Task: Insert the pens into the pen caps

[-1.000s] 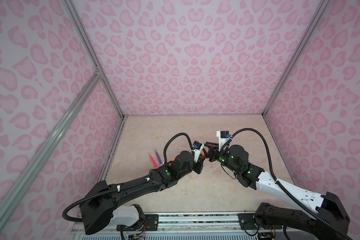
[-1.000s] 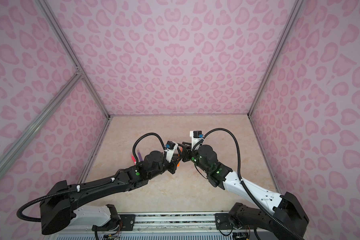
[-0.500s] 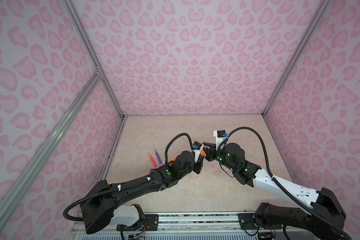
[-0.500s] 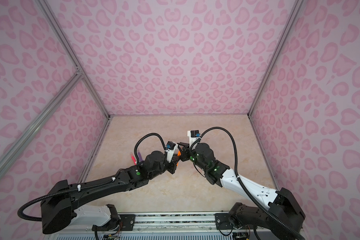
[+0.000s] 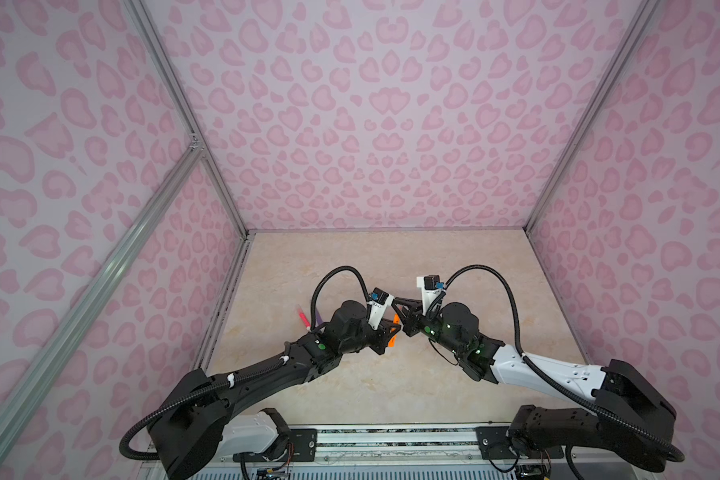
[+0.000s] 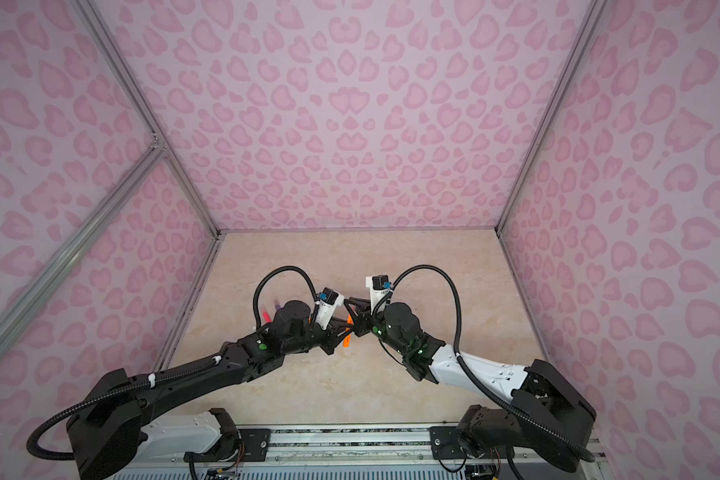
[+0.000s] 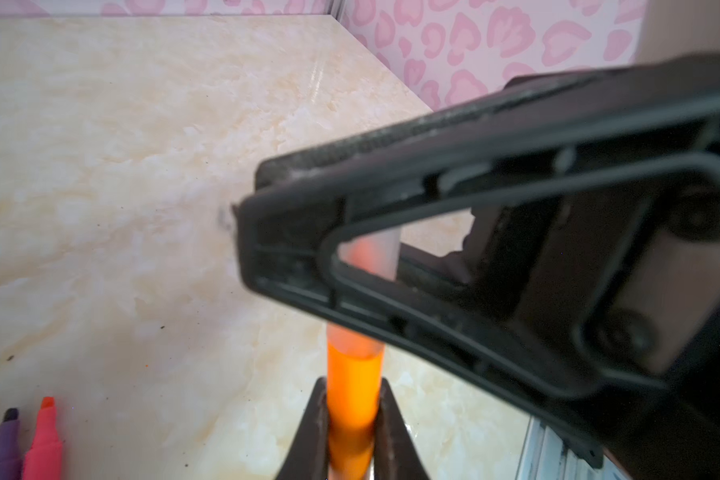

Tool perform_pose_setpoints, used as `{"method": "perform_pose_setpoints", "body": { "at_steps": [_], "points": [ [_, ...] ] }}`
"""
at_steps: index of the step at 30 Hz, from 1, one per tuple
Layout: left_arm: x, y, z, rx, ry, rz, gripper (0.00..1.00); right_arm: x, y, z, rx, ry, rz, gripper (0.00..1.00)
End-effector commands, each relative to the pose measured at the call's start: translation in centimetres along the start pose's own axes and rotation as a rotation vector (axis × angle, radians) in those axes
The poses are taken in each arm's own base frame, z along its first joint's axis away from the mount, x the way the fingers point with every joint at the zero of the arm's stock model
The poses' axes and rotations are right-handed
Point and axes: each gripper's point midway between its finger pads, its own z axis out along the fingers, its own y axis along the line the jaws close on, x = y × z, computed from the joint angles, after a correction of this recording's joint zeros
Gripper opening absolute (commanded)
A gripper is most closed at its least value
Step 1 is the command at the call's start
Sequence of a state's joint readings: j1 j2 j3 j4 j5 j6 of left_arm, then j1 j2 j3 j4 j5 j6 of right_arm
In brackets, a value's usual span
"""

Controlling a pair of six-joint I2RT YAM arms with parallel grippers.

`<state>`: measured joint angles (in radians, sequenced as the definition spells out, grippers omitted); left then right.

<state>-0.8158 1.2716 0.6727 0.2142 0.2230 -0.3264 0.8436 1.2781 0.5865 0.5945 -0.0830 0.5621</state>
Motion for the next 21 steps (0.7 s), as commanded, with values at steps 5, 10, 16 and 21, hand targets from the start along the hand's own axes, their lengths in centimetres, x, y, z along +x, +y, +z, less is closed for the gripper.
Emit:
{"method": "perform_pose_setpoints", "body": {
  "at_steps": [5, 10, 16, 21],
  "points": [
    [-5.9, -2.1, -0.9, 0.126, -0.239, -0.015, 0.03, 3.7, 1.5, -1.4, -0.054, 0.110, -0.067, 0.00],
    [-5.9, -2.5, -1.2, 0.170, -0.249, -0.015, 0.04, 4.2, 1.2, -2.7, -0.078, 0.084, -0.072, 0.00],
    [-5.8, -1.8, -0.8, 0.129, -0.235, -0.016, 0.03, 4.5, 0.2, -3.4, -0.017, 0.081, -0.040, 0.00],
    [-5.8, 0.8, -0.9, -0.039, -0.243, -0.024, 0.04, 5.8, -1.3, -2.9, 0.153, 0.120, -0.033, 0.00]
  ]
}}
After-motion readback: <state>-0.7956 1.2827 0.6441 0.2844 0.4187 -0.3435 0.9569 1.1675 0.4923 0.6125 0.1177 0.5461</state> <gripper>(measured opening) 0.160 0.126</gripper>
